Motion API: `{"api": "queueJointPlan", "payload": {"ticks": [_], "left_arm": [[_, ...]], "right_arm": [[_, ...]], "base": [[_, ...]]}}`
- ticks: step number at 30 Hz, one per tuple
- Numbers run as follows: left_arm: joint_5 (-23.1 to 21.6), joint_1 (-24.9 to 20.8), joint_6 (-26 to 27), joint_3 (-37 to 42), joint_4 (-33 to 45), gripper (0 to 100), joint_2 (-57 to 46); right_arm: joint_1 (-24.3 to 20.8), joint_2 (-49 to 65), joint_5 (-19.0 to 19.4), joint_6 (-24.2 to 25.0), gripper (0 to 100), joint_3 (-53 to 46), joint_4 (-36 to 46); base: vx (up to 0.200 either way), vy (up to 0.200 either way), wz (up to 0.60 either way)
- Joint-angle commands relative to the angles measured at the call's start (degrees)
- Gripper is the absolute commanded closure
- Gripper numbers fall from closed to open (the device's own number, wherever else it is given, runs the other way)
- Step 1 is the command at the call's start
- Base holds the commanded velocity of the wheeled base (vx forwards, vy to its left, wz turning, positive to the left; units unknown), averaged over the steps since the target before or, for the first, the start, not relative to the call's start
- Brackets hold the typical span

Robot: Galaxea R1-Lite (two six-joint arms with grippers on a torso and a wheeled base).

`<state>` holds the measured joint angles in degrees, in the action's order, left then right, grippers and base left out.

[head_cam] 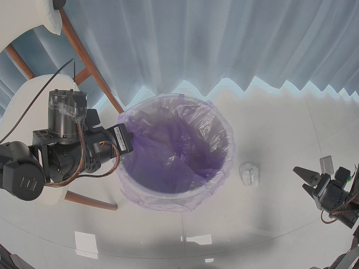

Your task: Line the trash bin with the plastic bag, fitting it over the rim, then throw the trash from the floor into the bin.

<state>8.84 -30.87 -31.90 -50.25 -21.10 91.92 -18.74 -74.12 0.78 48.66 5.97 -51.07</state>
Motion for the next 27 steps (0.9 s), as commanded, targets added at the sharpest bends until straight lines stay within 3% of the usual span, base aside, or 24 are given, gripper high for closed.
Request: {"api": "queueJointPlan", "payload": {"ticks": [1,5,10,18,27], "left_arm": [[-0.05,0.9,0.0,2.53,-0.17,100,0.02],[-0.4,-0.25,-0.27,3.32,-2.01,100,-0.42],[-0.4,-1.04,0.79,7.53,-6.14,100,-1.83],[-0.49,-1.04,7.56,11.14,-10.1,100,-2.62],[-3.13,-1.74,14.59,11.23,-12.91,100,-2.44]], "right_arm": [[3.97,8.82,0.19,0.11,0,1.23,5.63],[3.44,9.17,1.07,-0.24,0,2.64,6.51],[-0.07,8.03,6.78,-0.5,0,10.2,9.49],[-10.62,1.87,6.25,-6.39,0,25.49,26.19],[-18.09,-9.2,1.42,-15.97,0,36.83,38.94]], "base": [[0.0,0.0,0.0],[0.0,0.0,0.0],[0.0,0.0,0.0],[0.0,0.0,0.0],[0.0,0.0,0.0]]}}
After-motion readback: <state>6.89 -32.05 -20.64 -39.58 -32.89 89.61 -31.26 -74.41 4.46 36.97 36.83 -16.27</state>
